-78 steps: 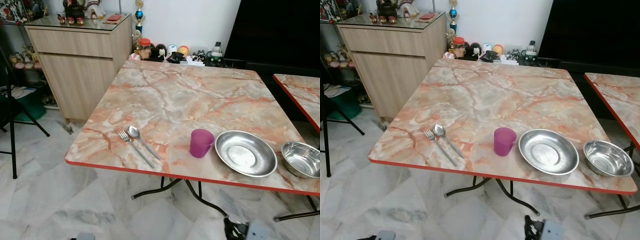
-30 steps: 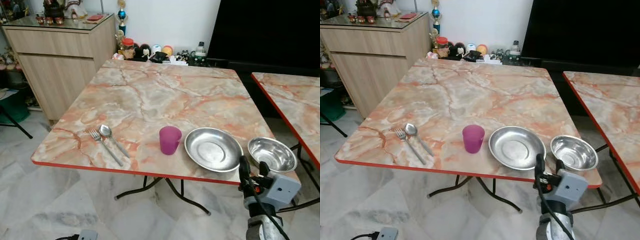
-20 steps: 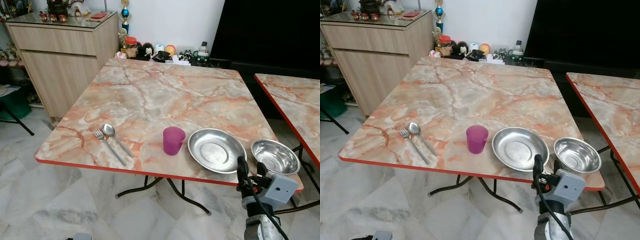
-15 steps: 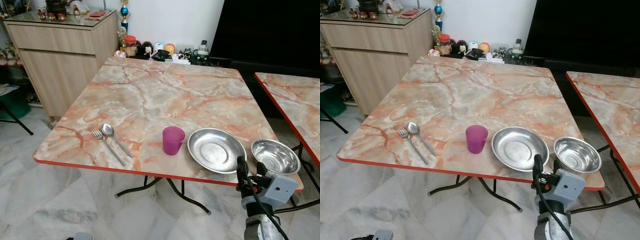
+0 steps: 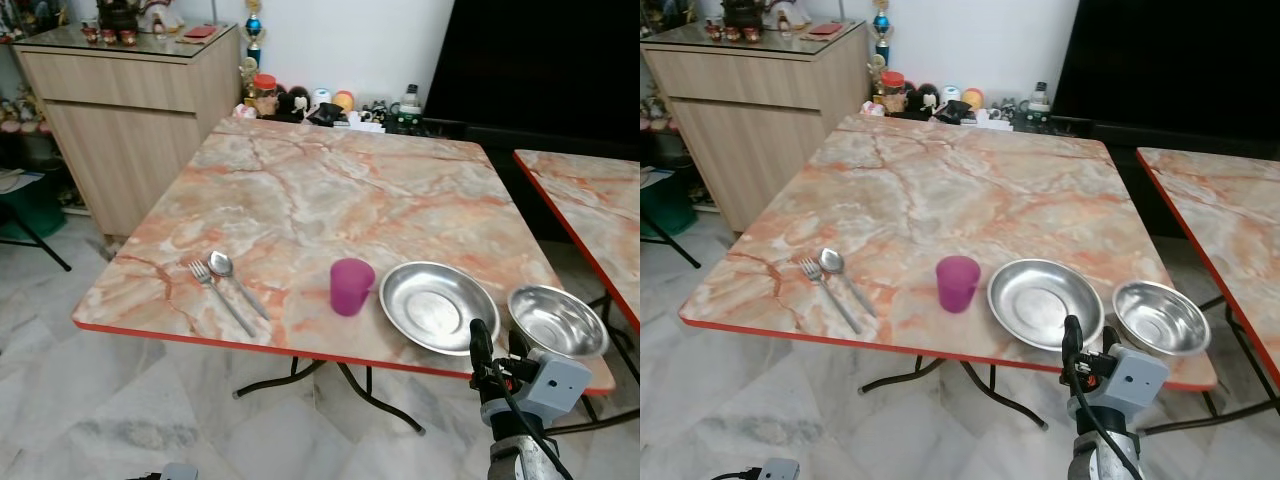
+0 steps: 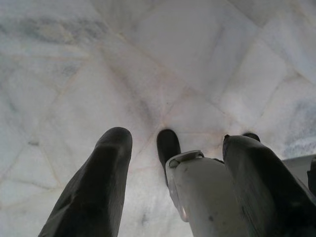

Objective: Setting the table

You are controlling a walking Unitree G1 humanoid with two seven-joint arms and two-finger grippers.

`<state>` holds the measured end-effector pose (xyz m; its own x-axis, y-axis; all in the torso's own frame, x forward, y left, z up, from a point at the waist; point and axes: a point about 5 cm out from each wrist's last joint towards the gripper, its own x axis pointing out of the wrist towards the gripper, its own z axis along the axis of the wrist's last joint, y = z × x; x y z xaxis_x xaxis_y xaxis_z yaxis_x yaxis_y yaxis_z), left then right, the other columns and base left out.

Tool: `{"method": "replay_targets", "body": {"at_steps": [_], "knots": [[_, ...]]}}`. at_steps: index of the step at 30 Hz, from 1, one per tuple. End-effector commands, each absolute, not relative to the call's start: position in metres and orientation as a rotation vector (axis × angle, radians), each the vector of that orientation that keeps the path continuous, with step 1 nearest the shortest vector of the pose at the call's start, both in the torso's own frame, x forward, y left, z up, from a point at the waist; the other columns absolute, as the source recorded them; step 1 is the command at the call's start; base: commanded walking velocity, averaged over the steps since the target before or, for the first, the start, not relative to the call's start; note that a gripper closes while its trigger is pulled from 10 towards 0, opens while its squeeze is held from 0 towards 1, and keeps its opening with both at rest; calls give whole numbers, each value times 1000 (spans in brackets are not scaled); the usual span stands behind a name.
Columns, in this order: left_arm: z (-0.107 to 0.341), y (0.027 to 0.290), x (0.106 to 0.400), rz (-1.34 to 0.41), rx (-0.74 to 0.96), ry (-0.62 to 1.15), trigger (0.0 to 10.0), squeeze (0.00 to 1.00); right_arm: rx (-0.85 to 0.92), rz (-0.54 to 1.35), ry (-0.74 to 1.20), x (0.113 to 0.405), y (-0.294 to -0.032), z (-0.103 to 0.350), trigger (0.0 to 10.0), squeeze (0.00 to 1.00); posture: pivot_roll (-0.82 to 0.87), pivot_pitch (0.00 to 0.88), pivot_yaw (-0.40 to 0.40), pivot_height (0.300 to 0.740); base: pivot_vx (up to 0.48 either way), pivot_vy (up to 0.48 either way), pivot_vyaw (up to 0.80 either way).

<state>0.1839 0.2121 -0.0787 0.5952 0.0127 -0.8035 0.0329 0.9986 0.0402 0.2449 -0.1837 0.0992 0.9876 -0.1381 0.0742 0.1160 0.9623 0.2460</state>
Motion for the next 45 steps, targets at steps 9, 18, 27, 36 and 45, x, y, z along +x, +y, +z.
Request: {"method": "replay_targets", "body": {"at_steps": [9, 18, 27, 36, 45], "knots": [[-77, 225, 182, -13, 101, 943, 10000, 0, 259, -120, -102, 238, -180, 103, 10000, 0, -50, 69, -65, 740, 111, 0, 0], [-76, 233, 179, -8, 98, 951, 10000, 0, 296, -129, -61, 222, -179, 97, 10000, 0, -50, 78, -68, 740, 0, 0, 0], [-81, 207, 182, -40, 100, 959, 10000, 0, 484, -239, 3, 203, -196, 92, 10000, 0, -60, 84, -71, 740, 0, 0, 0], [-79, 178, 195, -84, 100, 935, 10000, 0, 693, -343, 82, 210, -208, 74, 10000, 259, -52, 91, -72, 740, 0, 0, 0], [-80, 169, 197, -91, 108, 941, 10000, 0, 749, -313, 145, 221, -204, 63, 10000, 0, -36, 103, -67, 740, 0, 0, 0]]}}
